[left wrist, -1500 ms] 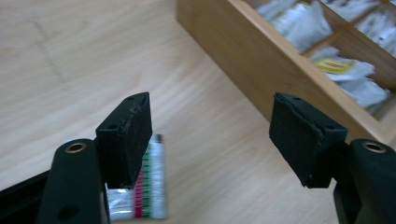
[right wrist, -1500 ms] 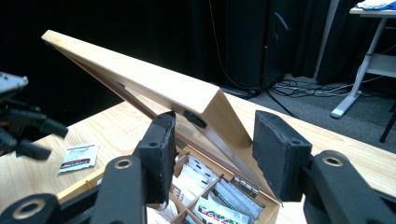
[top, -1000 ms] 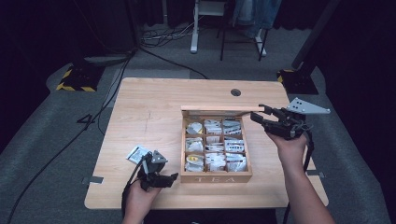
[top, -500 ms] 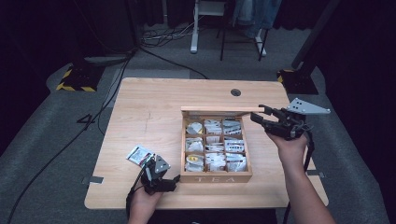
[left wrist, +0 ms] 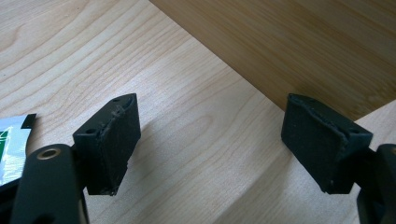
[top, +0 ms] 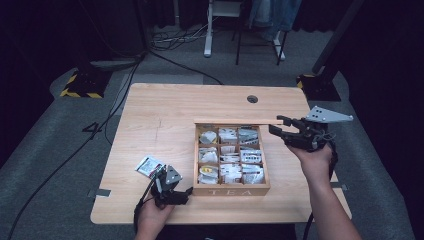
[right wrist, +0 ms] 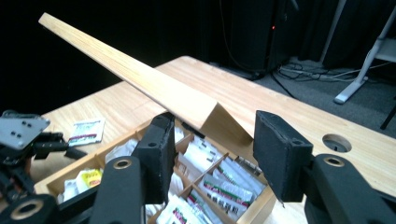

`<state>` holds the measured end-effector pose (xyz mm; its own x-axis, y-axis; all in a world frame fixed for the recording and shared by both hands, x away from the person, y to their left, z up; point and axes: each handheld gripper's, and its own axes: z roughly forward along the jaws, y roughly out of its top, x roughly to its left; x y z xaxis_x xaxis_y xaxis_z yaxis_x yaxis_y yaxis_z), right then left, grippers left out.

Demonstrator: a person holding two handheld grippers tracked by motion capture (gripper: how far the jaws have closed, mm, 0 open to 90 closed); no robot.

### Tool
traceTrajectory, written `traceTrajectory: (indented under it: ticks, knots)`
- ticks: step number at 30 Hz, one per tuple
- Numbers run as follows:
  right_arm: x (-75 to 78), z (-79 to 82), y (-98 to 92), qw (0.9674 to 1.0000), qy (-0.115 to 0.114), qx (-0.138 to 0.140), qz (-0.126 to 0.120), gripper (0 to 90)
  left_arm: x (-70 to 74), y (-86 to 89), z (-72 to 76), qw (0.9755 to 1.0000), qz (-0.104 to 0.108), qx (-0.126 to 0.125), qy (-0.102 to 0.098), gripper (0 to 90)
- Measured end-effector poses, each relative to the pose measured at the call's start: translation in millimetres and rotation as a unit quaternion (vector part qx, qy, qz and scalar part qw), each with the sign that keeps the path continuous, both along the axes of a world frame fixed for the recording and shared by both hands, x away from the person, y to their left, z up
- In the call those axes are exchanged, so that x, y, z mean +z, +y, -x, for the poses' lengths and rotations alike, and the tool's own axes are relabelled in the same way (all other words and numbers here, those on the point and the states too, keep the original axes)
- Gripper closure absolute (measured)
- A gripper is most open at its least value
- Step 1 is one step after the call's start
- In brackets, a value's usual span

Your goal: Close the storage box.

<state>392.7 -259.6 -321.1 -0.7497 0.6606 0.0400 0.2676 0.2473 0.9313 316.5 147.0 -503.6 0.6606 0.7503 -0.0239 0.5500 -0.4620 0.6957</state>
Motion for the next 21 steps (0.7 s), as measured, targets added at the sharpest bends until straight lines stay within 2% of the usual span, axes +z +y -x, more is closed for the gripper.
traceTrajectory:
  ticks: [6,10,15,17,21]
  knots:
    - [2.5,4.9,2.0,0.9996,0.009,0.005,0.026,48.6,-0.1,-0.1,0.0,1.0000,0.001,0.000,0.000,20.3]
    - [3.6,12.9,4.6,0.9976,0.026,0.012,0.064,48.6,0.0,-0.1,0.0,1.0000,0.000,0.000,0.000,20.4]
    - [-5.7,24.6,5.1,0.9964,0.035,0.012,0.076,48.0,0.0,0.0,0.0,1.0000,-0.001,0.000,-0.001,20.4]
    - [-7.7,26.5,5.1,0.9963,0.036,0.011,0.077,48.0,-0.1,-0.1,0.0,1.0000,-0.001,0.001,-0.002,20.3]
    - [-12.2,37.9,8.7,0.9951,0.020,-0.001,0.096,49.1,-0.1,-0.1,0.1,1.0000,-0.001,0.001,-0.003,20.3]
